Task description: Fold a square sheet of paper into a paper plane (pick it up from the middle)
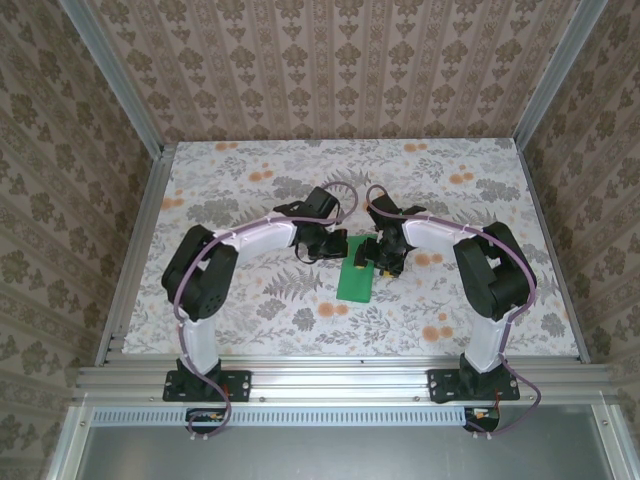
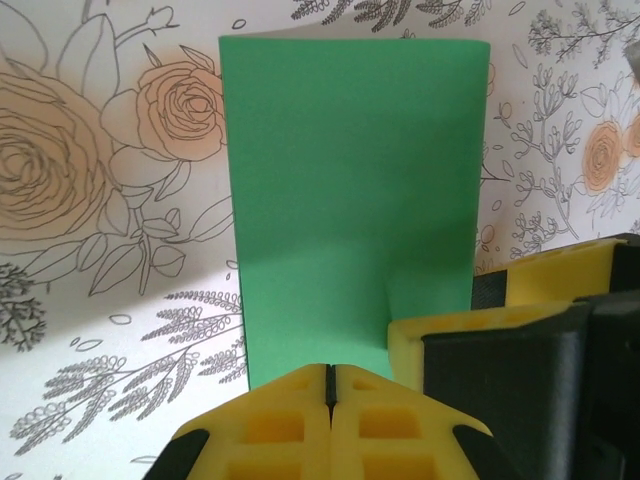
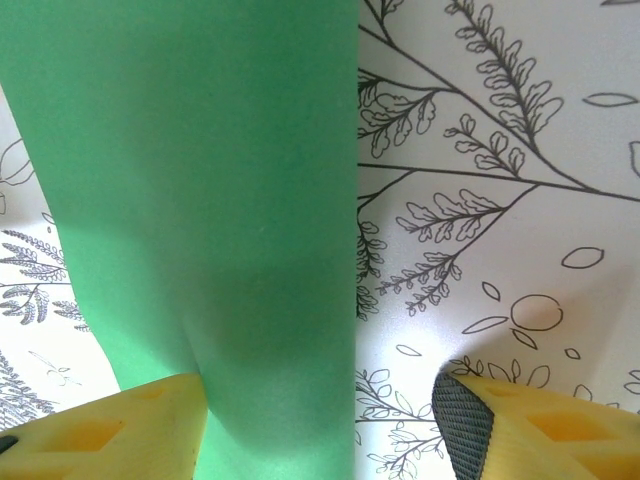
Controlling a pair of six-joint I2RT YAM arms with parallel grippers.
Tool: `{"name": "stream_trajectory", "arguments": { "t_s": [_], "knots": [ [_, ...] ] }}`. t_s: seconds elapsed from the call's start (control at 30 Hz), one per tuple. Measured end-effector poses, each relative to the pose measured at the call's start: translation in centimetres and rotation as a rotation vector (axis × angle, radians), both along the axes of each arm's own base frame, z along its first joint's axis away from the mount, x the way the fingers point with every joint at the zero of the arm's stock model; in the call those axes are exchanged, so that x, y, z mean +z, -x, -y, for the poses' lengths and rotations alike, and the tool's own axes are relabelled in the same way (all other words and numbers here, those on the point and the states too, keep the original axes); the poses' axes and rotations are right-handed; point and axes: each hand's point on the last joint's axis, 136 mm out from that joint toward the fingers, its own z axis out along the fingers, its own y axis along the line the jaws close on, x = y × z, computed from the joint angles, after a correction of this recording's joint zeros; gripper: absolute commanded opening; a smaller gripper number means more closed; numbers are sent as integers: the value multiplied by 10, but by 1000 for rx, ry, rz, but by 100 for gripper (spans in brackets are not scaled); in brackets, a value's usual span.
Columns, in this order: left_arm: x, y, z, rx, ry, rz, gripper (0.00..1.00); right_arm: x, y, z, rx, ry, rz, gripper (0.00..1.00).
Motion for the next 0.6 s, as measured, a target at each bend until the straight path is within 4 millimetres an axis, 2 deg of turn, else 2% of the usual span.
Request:
{"name": "stream_trajectory", "arguments": {
  "t_s": [0.4, 0.6],
  "knots": [
    [-22, 4, 9, -20, -43, -52, 0, 0, 0, 0, 1, 2, 1, 67],
    [-31, 6, 7, -20, -64, -74, 0, 0, 0, 0, 2, 7, 3, 67]
  ]
}}
